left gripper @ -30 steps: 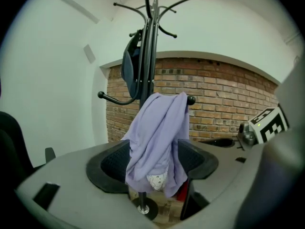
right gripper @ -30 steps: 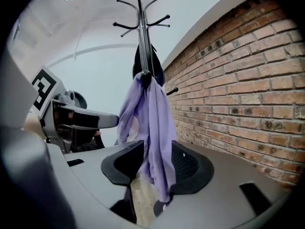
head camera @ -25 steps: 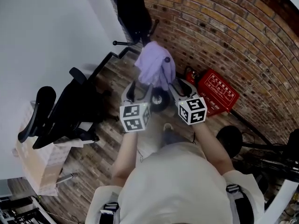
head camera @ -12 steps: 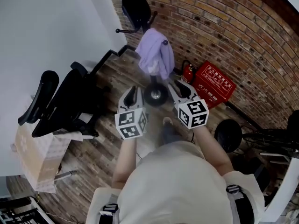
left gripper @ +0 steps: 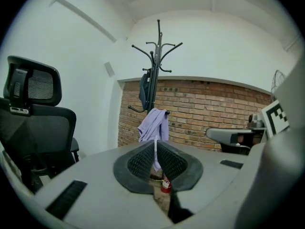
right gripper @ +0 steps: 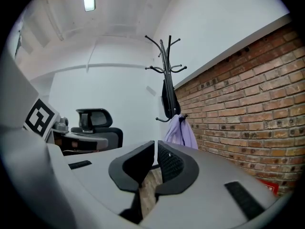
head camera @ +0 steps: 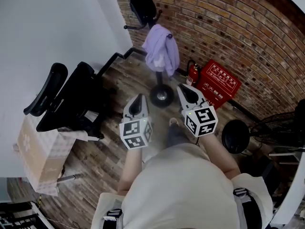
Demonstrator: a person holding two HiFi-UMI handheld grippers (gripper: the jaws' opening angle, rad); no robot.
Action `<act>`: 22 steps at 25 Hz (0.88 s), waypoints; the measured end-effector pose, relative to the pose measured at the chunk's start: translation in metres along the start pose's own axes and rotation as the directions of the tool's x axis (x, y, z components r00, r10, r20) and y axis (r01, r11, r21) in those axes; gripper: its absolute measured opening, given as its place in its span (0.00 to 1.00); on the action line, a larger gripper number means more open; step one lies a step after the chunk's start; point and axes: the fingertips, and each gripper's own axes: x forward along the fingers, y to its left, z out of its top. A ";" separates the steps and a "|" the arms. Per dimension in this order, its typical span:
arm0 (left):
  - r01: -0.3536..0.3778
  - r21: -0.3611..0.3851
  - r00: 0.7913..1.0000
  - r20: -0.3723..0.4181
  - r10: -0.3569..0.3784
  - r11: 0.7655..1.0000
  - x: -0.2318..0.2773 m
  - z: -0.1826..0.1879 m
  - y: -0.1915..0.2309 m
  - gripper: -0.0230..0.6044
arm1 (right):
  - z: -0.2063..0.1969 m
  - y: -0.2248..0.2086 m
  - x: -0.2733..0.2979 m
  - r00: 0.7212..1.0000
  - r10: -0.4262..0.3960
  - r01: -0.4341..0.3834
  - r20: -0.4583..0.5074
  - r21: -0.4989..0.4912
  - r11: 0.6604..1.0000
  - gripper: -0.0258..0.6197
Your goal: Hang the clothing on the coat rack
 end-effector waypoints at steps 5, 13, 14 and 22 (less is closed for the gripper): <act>0.006 -0.010 1.000 0.007 -0.006 1.000 -0.024 -0.006 -0.003 0.06 | 0.001 0.013 -0.019 1.000 -0.004 0.005 0.012 -0.015 1.000 0.06; 0.014 -0.013 1.000 0.014 -0.013 1.000 -0.038 -0.008 -0.003 0.06 | 0.001 0.025 -0.034 1.000 -0.009 0.010 0.028 -0.025 1.000 0.04; 0.014 -0.010 1.000 0.015 -0.014 1.000 -0.039 -0.007 -0.004 0.06 | 0.002 0.025 -0.035 1.000 -0.009 0.010 0.030 -0.025 1.000 0.04; 0.026 0.000 0.999 0.019 -0.026 1.000 -0.036 -0.003 -0.009 0.06 | 0.009 0.025 -0.039 0.999 -0.012 0.014 0.048 -0.029 0.999 0.04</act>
